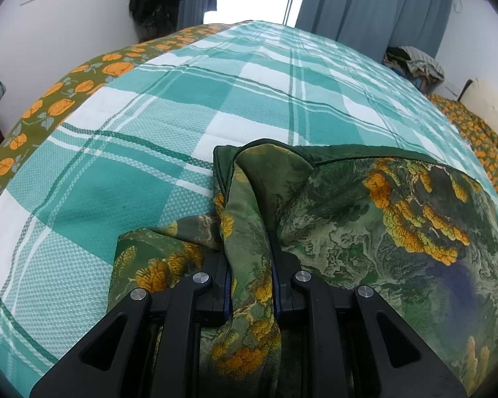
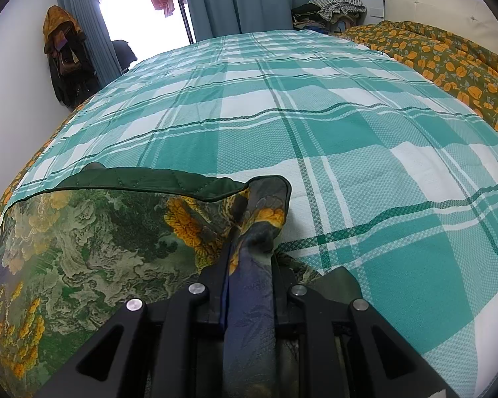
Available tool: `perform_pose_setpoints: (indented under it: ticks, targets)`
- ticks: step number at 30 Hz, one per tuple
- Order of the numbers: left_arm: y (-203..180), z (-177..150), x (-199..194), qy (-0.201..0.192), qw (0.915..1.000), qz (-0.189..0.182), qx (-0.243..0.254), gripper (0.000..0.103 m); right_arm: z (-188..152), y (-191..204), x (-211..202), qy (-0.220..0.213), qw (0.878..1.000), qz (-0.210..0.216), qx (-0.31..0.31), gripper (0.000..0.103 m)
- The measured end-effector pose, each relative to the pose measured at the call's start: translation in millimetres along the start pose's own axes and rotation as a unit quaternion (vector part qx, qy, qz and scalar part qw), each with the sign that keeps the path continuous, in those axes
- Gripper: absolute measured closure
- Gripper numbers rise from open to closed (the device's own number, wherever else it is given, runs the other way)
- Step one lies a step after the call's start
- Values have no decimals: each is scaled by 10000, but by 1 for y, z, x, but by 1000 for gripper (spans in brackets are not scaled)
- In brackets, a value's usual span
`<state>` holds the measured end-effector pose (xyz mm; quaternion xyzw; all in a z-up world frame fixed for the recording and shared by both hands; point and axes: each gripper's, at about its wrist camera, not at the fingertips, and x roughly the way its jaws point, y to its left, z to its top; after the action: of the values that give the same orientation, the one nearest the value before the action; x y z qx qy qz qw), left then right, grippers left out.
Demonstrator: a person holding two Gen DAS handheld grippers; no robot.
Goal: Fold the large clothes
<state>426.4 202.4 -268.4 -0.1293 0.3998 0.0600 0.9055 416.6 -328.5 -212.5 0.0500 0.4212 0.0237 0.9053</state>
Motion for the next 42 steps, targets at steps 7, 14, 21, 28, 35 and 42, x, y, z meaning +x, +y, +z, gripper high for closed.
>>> perform_pose_setpoints:
  ticks: [7, 14, 21, 28, 35, 42]
  targets:
    - [-3, 3, -6, 34, 9999, 158, 51, 76, 2, -11, -4, -35, 9989, 336, 310, 84]
    - [4, 20, -47, 279, 9990, 310, -139, 26, 14, -55, -25, -67, 9851, 951, 1434, 40]
    - [-46, 26, -139, -285, 9981, 53, 540, 16, 26, -54, -105, -665, 9921, 529, 924, 37]
    - [-182, 20, -125, -38, 9832, -1113, 1444, 11, -13, 4, -144, -567, 9927, 1047, -202, 37]
    - [-235, -8, -11, 826, 9814, -612, 1621, 7, -74, 15, -110, -122, 9958, 691, -581, 37]
    - [-225, -18, 14, 775, 9832, -831, 1426, 4, -80, 11, -97, -97, 9947, 871, -529, 37]
